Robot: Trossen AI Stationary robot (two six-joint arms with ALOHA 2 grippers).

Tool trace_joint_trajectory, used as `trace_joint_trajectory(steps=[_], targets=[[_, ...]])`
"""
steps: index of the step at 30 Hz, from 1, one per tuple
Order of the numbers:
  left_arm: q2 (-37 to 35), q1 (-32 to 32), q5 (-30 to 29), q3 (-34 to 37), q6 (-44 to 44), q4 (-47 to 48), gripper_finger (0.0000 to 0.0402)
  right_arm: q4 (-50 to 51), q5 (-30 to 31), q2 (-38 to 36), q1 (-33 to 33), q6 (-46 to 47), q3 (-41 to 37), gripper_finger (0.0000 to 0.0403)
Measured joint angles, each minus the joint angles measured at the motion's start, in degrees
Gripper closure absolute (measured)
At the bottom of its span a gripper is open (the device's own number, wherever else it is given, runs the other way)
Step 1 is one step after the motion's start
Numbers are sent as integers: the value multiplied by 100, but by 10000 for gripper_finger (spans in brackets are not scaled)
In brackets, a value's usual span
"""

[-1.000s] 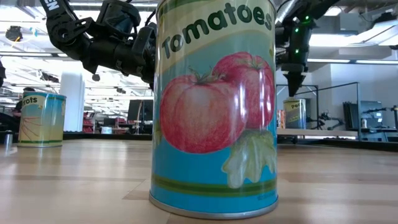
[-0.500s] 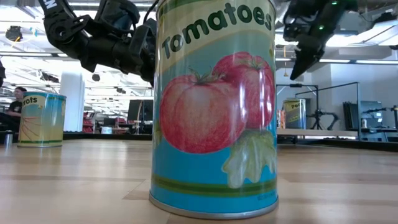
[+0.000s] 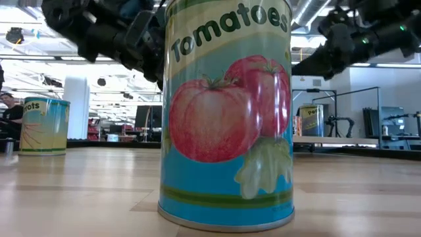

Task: Pick and place cans onto a shelf
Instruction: Put the red can onto the shelf aligned with other cans

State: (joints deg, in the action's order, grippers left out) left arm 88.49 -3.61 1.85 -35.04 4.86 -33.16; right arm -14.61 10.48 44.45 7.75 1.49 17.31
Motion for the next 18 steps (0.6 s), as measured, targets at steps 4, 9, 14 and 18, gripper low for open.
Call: trace_joint_trajectory(steps=[4, 9, 14, 18], targets=[[0, -518, -770, -1005, 87, 2231, 401, -665, 11, -4, -292, -43, -439, 398], [0, -1055, -1370, -2307, 1232, 4936, 401, -927, 17, -4, -545, -295, -624, 397], [-2, -1638, -1576, -3157, 3145, 7178, 397, -1072, 17, -79, -541, -351, -627, 393], [-2, -2154, -1430, -3431, 4772, 8266, 375, -1010, 11, -69, -551, -481, -628, 397]])
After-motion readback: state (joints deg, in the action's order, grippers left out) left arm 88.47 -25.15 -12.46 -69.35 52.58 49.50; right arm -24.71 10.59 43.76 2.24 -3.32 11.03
